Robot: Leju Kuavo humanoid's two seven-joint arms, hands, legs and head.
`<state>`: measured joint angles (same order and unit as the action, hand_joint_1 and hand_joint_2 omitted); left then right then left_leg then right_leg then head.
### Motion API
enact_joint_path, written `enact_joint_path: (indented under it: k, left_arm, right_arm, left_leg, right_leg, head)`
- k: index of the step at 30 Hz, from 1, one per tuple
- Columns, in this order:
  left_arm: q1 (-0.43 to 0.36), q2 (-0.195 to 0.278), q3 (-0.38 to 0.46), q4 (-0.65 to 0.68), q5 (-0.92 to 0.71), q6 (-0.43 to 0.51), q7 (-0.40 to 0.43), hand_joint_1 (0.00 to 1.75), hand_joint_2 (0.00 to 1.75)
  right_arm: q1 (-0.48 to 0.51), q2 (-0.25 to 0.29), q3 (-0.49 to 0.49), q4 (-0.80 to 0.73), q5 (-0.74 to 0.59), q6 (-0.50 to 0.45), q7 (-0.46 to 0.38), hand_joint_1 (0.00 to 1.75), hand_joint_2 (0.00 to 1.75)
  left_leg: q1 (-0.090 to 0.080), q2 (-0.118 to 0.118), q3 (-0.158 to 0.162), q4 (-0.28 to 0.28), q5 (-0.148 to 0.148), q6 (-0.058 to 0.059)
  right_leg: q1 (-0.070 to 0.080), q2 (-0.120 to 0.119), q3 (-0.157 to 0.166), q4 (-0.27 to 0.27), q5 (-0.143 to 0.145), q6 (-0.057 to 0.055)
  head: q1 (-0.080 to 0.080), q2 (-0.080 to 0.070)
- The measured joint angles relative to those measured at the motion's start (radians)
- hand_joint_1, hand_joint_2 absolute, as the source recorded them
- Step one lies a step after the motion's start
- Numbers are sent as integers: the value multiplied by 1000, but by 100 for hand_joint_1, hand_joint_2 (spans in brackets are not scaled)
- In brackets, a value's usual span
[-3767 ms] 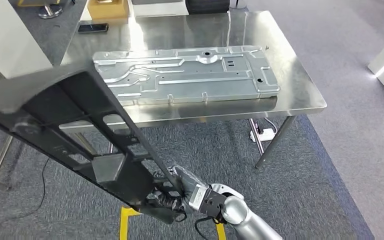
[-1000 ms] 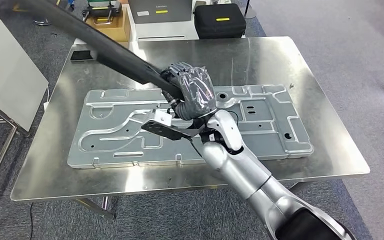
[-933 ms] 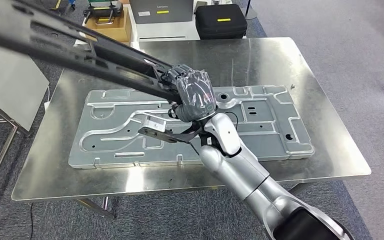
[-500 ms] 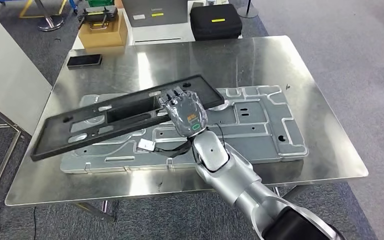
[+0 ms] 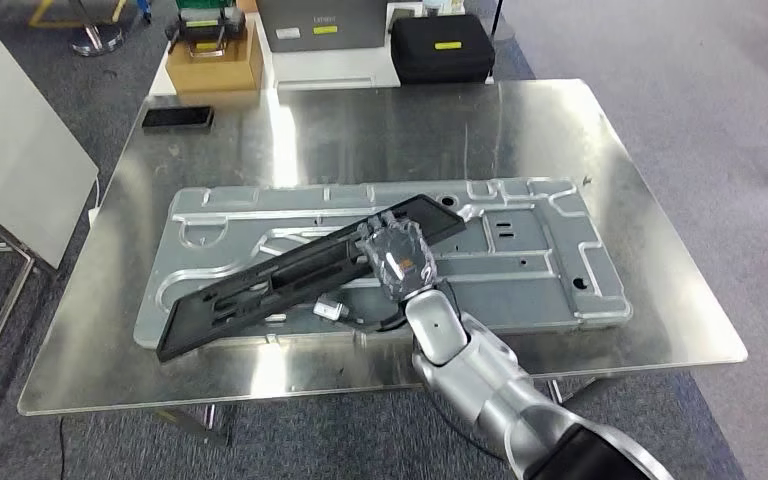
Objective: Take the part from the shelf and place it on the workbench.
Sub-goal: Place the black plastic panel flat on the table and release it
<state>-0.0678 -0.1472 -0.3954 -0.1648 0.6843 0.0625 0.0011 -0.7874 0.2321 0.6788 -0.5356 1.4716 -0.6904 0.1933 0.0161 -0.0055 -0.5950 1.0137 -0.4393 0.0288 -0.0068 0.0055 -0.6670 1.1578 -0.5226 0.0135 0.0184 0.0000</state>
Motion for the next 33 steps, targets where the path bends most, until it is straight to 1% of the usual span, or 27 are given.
enact_joint_path:
  k: [1,2,3,4,5,6,7,8,9,10,12,13,14,15,17,18,19,20,22,23,24,26,28,29,30,32,33]
  left_arm:
    - [0,0,-2,0,-3,-1,0,0,175]
    - [1,0,-4,0,-6,-2,-1,0,175]
    - [3,0,-6,-1,-9,-5,-4,0,175]
    - [5,0,-8,-2,-12,-10,-7,0,175]
    - [7,0,-11,-4,-14,-14,-10,0,175]
    - [9,0,-14,-6,-16,-18,-13,0,175]
    - [10,0,-17,-8,-17,-21,-14,0,175]
    - [11,0,-20,-8,-17,-22,-14,0,175]
    - [12,0,-22,-9,-17,-23,-15,0,175]
    - [13,0,-24,-9,-17,-25,-15,0,131]
    - [15,1,-27,-12,-18,-29,-16,0,44]
    - [17,2,-28,-14,-18,-33,-17,0,0]
    - [19,3,-28,-17,-19,-36,-18,0,0]
    - [20,4,-29,-20,-20,-40,-20,0,0]
    - [21,7,-30,-29,-20,-47,-23,0,0]
    - [21,7,-30,-33,-20,-49,-24,0,0]
    - [24,8,-31,-39,-20,-50,-25,0,0]
    - [27,9,-33,-44,-20,-51,-25,0,0]
    - [39,11,-37,-55,-20,-51,-24,0,0]
    - [46,12,-40,-60,-20,-50,-23,0,0]
    - [52,13,-42,-65,-20,-50,-22,0,0]
    - [60,16,-47,-78,-20,-48,-20,0,0]
    - [65,17,-51,-89,-20,-48,-18,0,0]
    - [66,18,-52,-93,-20,-48,-17,0,0]
    - [67,18,-53,-96,-20,-48,-16,0,0]
    - [68,19,-53,-100,-20,-48,-16,0,0]
    - [68,19,-53,-102,-20,-47,-15,0,0]
  right_arm:
    - [1,-1,-7,14,-1,0,-1,0,0]
    - [4,-1,-14,28,-2,0,-3,0,0]
    - [6,-2,-20,42,-2,0,-4,0,0]
    - [8,-3,-25,53,-3,0,-5,0,0]
    - [8,-3,-29,62,-3,1,-6,0,0]
    - [7,-3,-33,69,-3,1,-6,0,0]
    - [6,-3,-37,75,-4,1,-6,0,0]
    - [5,-3,-39,80,-4,1,-7,0,0]
    - [4,-3,-41,85,-5,1,-8,0,0]
    - [4,-3,-43,90,-6,2,-10,0,0]
    - [5,-3,-48,98,-13,3,-19,0,0]
    - [4,-2,-51,101,-19,5,-25,0,0]
    - [4,-1,-53,103,-25,8,-31,0,0]
    - [3,0,-55,105,-33,13,-36,0,0]
    - [4,0,-60,110,-47,21,-47,0,0]
    - [6,0,-63,112,-54,25,-52,0,0]
    - [7,0,-67,114,-60,29,-57,0,0]
    - [7,0,-71,115,-67,32,-61,0,0]
    - [6,0,-78,117,-78,38,-67,0,0]
    - [4,0,-80,117,-83,40,-69,0,0]
    - [3,0,-83,118,-87,42,-71,0,0]
    - [1,0,-90,118,-92,47,-72,0,0]
    - [1,-1,-97,118,-93,50,-73,0,0]
    - [0,-1,-99,118,-93,51,-74,0,0]
    - [0,-1,-101,119,-93,51,-74,0,0]
    - [0,-1,-103,119,-94,51,-74,0,0]
    - [1,-2,-104,120,-94,52,-74,0,0]
  left_leg:
    - [0,1,0,0,-1,3]
    - [0,2,0,1,-2,5]
    - [0,1,0,2,-3,5]
    - [0,1,1,3,-5,6]
    - [0,0,3,4,-6,5]
    - [0,-1,5,5,-9,3]
    - [-2,-1,6,7,-12,-1]
    - [-4,-2,7,9,-14,-5]
    - [-6,-2,7,9,-16,-9]
    - [-8,-3,7,8,-16,-14]
    - [-8,-2,9,6,-18,-24]
    - [-8,-2,6,17,-28,-29]
    - [-8,-2,-5,45,-47,-33]
    - [-8,-2,-27,93,-76,-36]
    - [-12,-2,-83,222,-134,-40]
    - [-15,-2,-102,267,-147,-41]
    - [-18,-2,-102,277,-141,-40]
    - [-20,-2,-85,248,-117,-38]
    - [-21,-2,-24,125,-56,-31]
    - [-22,-2,2,68,-37,-27]
    - [-22,-3,16,33,-27,-23]
    - [-26,-5,21,12,-22,-14]
    - [-23,-3,19,5,-13,0]
    - [-22,-2,16,1,-7,9]
    - [-20,0,12,-3,-1,17]
    - [-21,2,0,-3,10,25]
    - [-21,3,-8,-2,15,26]
  right_leg:
    - [0,0,-35,69,-30,3]
    - [-1,0,-67,131,-51,6]
    - [-1,0,-86,164,-55,7]
    - [-2,0,-87,158,-39,7]
    - [-3,-1,-67,114,-7,5]
    - [-3,-1,-34,44,32,2]
    - [-2,-1,1,-26,59,-1]
    - [0,-1,26,-78,75,-4]
    - [2,0,40,-107,80,-8]
    - [4,0,43,-115,76,-12]
    - [0,1,46,-120,79,-21]
    - [-2,0,49,-124,80,-28]
    - [-5,-1,52,-128,81,-34]
    - [-6,-3,55,-130,81,-39]
    - [-3,-6,56,-130,79,-46]
    - [-2,-7,57,-129,79,-47]
    - [-1,-7,59,-128,78,-47]
    - [-1,-6,60,-127,78,-47]
    - [0,-2,60,-122,78,-45]
    - [2,0,57,-119,78,-43]
    - [4,1,53,-116,79,-39]
    - [5,1,46,-114,85,-29]
    - [5,1,42,-110,80,-18]
    - [5,1,36,-93,62,-13]
    - [5,0,24,-58,32,-9]
    - [0,-1,-14,56,-47,-2]
    - [-2,-2,-32,115,-79,1]
  head:
    - [0,0]
    - [0,0]
    - [0,0]
    - [0,0]
    - [0,0]
    - [0,0]
    - [0,0]
    - [0,0]
    - [0,0]
    - [0,0]
    - [0,0]
    - [-1,0]
    - [-1,0]
    - [-1,0]
    - [-2,0]
    - [-1,0]
    - [-1,0]
    - [-2,0]
    - [-2,0]
    - [-2,0]
    - [-2,0]
    - [-1,0]
    - [0,0]
    - [0,0]
    - [1,0]
    - [1,0]
    - [1,0]
